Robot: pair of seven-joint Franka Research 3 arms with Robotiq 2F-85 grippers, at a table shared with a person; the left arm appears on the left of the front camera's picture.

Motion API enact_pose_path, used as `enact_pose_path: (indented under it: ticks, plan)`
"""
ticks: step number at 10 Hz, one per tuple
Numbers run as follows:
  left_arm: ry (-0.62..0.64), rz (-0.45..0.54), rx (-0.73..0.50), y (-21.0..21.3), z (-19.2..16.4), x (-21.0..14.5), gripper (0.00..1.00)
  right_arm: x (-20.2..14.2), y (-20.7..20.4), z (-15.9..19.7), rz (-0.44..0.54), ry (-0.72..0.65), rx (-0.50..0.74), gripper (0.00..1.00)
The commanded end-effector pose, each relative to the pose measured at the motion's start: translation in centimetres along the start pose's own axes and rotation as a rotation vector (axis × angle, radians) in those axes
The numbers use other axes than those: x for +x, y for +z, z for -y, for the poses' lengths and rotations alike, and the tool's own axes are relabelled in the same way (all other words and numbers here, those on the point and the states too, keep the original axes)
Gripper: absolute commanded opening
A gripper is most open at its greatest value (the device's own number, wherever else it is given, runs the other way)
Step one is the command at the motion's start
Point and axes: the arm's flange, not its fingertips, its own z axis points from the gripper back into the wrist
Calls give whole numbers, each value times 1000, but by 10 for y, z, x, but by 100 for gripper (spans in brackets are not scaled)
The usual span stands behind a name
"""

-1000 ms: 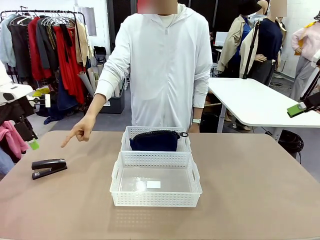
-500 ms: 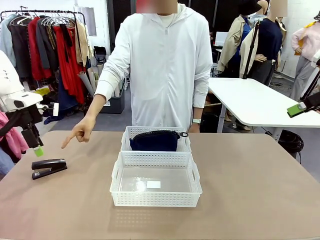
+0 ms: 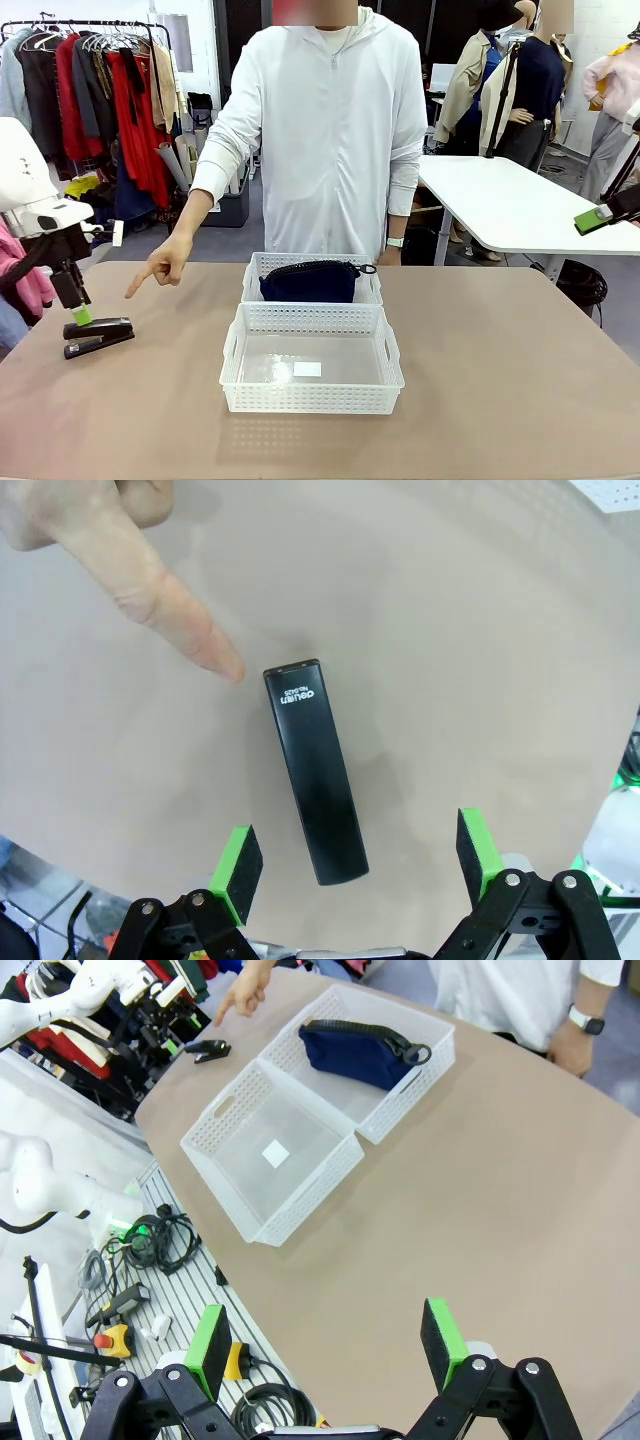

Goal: Distribute items into two baskets.
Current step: Pick up the Stapler that the person points to.

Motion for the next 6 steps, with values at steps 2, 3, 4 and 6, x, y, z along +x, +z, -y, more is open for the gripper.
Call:
enact_pose_path:
  ticks: [2, 3, 4, 6]
  plan:
    - [-16, -23, 3, -18, -6, -5, 100, 1, 0, -1, 1, 1, 1, 100]
    - [-20, -24, -3, -23, -5, -4, 100, 1, 0, -1, 1, 1, 1, 100]
    - [-24, -21, -3, -26, -4, -3, 100, 1, 0, -1, 1, 1, 1, 100]
    - [-15, -12, 28, -35, -6, -4, 100, 1, 0, -1, 1, 1, 1, 100]
